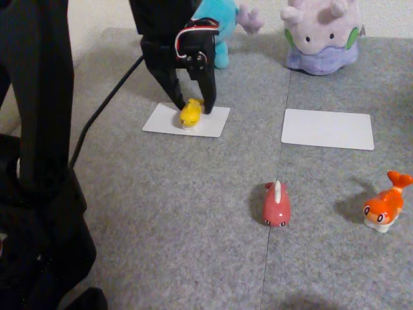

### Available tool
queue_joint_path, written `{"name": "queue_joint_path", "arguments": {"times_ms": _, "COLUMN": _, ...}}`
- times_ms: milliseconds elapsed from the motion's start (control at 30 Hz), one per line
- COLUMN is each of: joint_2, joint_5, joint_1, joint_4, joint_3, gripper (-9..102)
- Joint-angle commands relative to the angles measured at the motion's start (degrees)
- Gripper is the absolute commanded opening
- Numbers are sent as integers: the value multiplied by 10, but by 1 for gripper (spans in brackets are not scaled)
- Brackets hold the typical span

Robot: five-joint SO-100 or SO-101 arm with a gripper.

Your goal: Wooper wants to eat egg sudhi, and Goomy wants to eat shrimp sushi

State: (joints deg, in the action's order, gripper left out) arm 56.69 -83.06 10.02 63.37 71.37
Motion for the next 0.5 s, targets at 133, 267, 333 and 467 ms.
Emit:
{"name": "queue_joint_path", "arguments": {"times_ms": 133, "joint_2": 5, "joint_5": 3, "joint_1": 2, "joint_4": 11, "joint_3": -18, "gripper": 33}}
{"name": "queue_joint_path", "arguments": {"times_ms": 267, "joint_2": 73, "joint_5": -2, "joint_1": -8, "joint_4": 47, "joint_3": -18, "gripper": 33}}
{"name": "queue_joint_path", "arguments": {"times_ms": 333, "joint_2": 127, "joint_5": -4, "joint_1": -18, "joint_4": 75, "joint_3": -18, "gripper": 33}}
{"name": "queue_joint_path", "arguments": {"times_ms": 467, "joint_2": 224, "joint_5": 0, "joint_1": -34, "joint_4": 147, "joint_3": -18, "gripper": 33}}
